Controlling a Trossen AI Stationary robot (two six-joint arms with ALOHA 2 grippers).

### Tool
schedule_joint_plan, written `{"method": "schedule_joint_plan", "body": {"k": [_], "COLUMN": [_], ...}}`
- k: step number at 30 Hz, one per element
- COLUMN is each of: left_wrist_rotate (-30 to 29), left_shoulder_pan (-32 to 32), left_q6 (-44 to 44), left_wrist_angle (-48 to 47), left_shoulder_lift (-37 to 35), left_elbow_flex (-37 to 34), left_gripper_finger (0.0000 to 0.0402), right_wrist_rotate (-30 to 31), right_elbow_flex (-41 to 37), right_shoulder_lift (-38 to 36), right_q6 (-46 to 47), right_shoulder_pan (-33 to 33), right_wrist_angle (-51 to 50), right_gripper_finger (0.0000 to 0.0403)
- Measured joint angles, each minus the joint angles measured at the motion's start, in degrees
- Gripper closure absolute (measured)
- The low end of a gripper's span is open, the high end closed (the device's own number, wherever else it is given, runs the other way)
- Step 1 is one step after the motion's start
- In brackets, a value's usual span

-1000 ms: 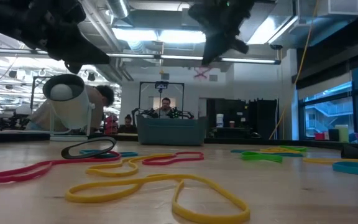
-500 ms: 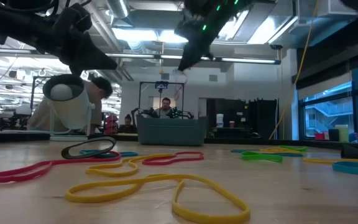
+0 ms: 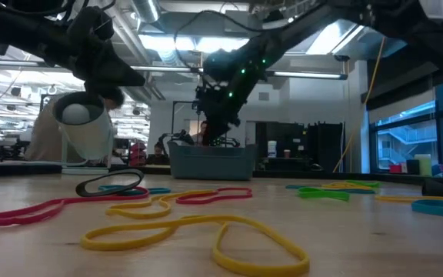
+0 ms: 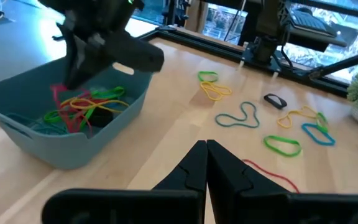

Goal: Pick and place rubber bands into bin
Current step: Put the red rubber band into the blue bin

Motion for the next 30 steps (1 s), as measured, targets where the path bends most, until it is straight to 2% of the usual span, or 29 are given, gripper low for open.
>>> {"method": "schedule_joint_plan", "body": {"k": [4,12,18,27,30], "left_wrist_rotate": [-0.60,-0.60,0.94,2.69,4.65], "left_shoulder_pan": [0.00,0.00,0.00,0.00,0.00], "left_q6": [-2.30,-3.08,-1.58,-0.15,1.37], "left_wrist_angle": [-0.02,-0.19,-0.94,-0.93,-1.00], "left_shoulder_lift": [0.00,0.00,0.00,0.00,0.00], "left_elbow_flex": [0.00,0.00,0.00,0.00,0.00], "left_gripper_finger": [0.0400,0.0400,0.0400,0.0400,0.0400], "right_wrist_rotate": [-2.62,-2.84,-2.85,-1.21,4.65], "right_elbow_flex": [0.00,0.02,0.02,0.02,0.02], "right_shoulder_lift": [0.82,0.53,0.51,0.51,0.51], "right_q6": [0.26,0.55,5.65,10.96,13.78], "right_shoulder_pan": [0.00,0.09,0.07,-0.29,-0.26], "right_wrist_angle": [-0.71,-1.01,-1.98,-3.13,-3.81], "right_gripper_finger": [0.0359,0.0287,0.0242,0.0231,0.0231]}}
